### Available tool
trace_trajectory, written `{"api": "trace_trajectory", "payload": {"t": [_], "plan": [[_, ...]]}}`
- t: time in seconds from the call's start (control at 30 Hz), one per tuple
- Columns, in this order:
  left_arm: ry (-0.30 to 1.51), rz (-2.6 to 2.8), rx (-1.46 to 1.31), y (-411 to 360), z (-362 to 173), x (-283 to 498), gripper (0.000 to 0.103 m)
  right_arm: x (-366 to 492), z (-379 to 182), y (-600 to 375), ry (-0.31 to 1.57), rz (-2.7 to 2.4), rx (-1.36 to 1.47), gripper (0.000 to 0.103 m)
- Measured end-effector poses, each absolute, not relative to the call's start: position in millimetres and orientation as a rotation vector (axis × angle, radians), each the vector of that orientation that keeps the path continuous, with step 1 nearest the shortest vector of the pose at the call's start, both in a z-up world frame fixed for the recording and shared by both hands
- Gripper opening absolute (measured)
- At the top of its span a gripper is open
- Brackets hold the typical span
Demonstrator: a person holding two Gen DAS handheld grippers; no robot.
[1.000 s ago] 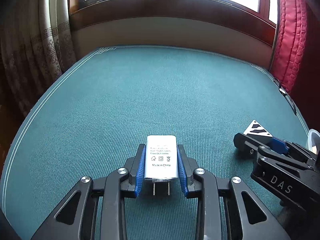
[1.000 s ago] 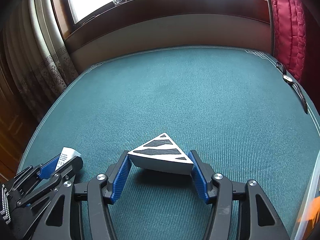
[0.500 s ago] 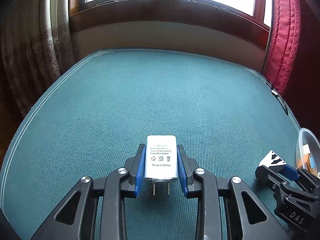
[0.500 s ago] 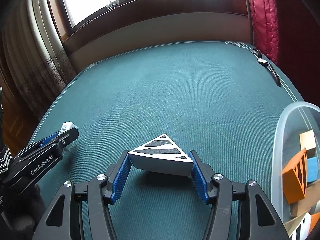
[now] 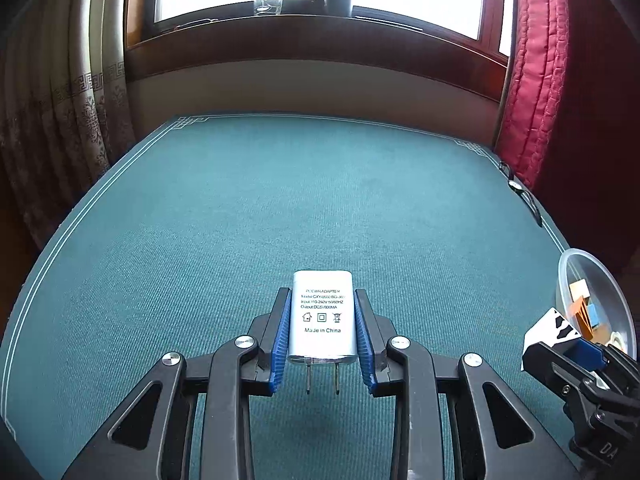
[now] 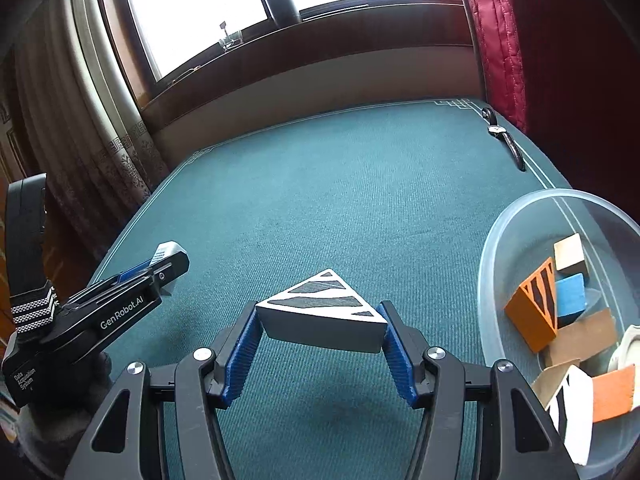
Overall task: Organize rigid objects
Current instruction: 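Carry the striped triangle and white charger to the clear bowl with both grippers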
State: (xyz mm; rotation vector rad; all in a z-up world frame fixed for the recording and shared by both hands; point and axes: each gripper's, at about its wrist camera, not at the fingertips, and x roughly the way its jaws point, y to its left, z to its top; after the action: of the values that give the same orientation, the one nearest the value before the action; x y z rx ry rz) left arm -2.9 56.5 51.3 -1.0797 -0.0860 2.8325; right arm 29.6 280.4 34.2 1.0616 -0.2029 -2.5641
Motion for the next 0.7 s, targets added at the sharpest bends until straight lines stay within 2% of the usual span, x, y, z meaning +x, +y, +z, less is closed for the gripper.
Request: {"api": "trace_trajectory", "payload": {"t": [0.7], "plan": [[-0.019, 2.716, -0.98, 97.5, 73.6, 32.0, 0.031, 63.2, 67.8, 373.3, -0.284, -2.81, 0.965, 0.061]]}}
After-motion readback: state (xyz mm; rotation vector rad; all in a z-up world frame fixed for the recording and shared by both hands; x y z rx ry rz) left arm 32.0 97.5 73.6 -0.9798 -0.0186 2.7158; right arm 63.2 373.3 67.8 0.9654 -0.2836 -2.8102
